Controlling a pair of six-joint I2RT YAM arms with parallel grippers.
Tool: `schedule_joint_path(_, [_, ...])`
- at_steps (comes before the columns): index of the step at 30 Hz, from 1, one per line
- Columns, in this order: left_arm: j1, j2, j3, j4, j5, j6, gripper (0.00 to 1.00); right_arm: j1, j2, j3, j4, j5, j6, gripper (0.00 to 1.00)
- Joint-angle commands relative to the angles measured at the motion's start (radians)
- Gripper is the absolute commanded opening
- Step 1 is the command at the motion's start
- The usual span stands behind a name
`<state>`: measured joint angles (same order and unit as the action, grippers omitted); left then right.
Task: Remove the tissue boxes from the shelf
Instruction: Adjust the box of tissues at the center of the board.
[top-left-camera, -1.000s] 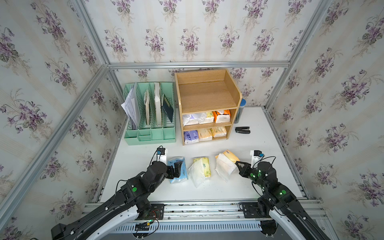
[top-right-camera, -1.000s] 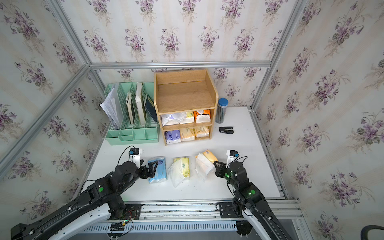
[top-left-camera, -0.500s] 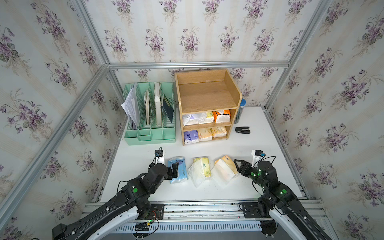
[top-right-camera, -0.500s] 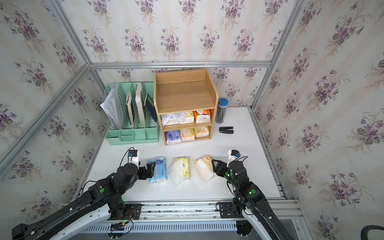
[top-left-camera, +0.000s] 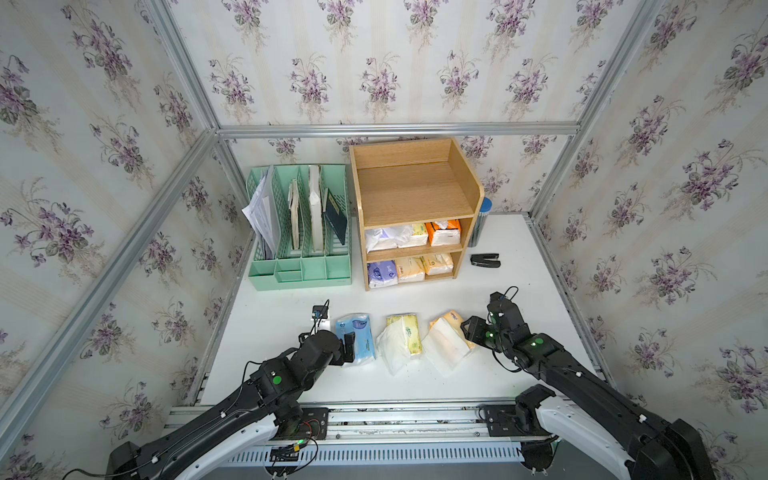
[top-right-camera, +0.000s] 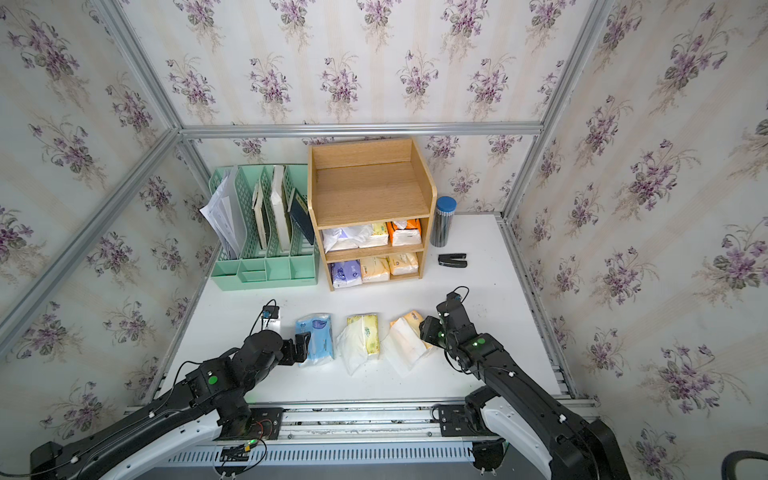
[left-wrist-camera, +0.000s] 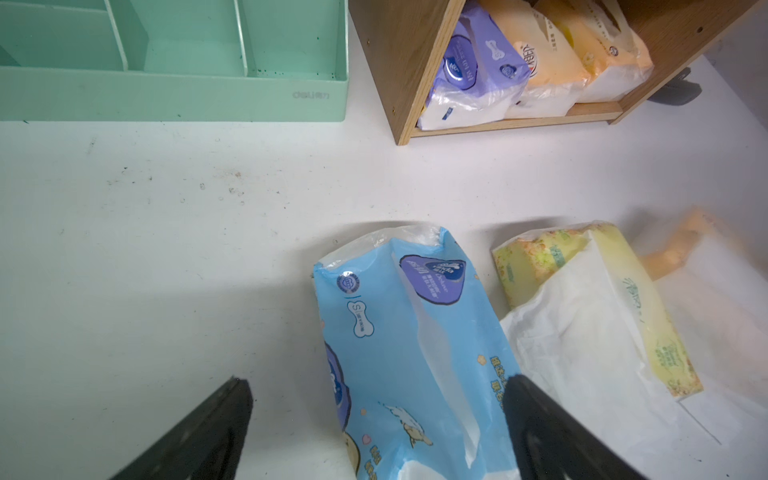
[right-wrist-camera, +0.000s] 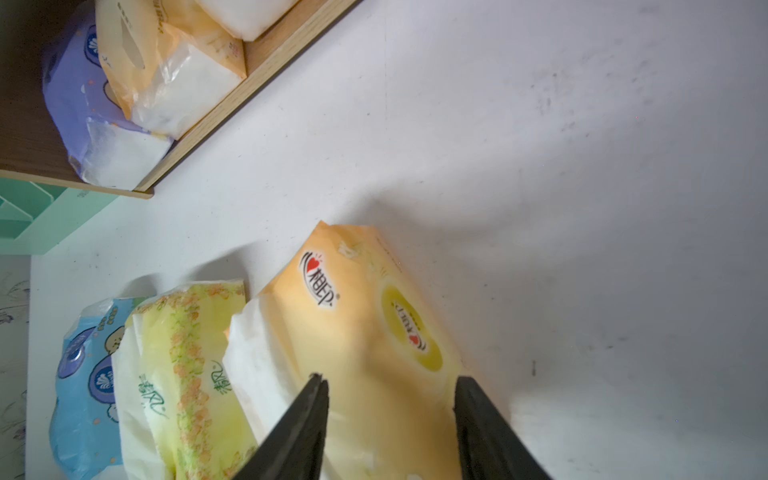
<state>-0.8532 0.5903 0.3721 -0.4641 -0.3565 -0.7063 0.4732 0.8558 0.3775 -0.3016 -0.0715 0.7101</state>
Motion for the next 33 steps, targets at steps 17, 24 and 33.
schedule_joint_path(17, [0.001,0.111,0.009,0.136,0.054,0.033,0.99,0.173,-0.103,-0.037,0.075,0.050,0.109,0.54])
schedule_joint_path(24, [0.043,0.009,-0.026,0.134,0.061,0.063,0.99,0.016,-0.019,0.012,0.104,-0.040,-0.032,0.61])
schedule_joint_path(33, [0.062,0.079,-0.048,0.205,0.148,0.052,0.99,0.020,0.151,-0.019,0.339,-0.219,-0.010,0.59])
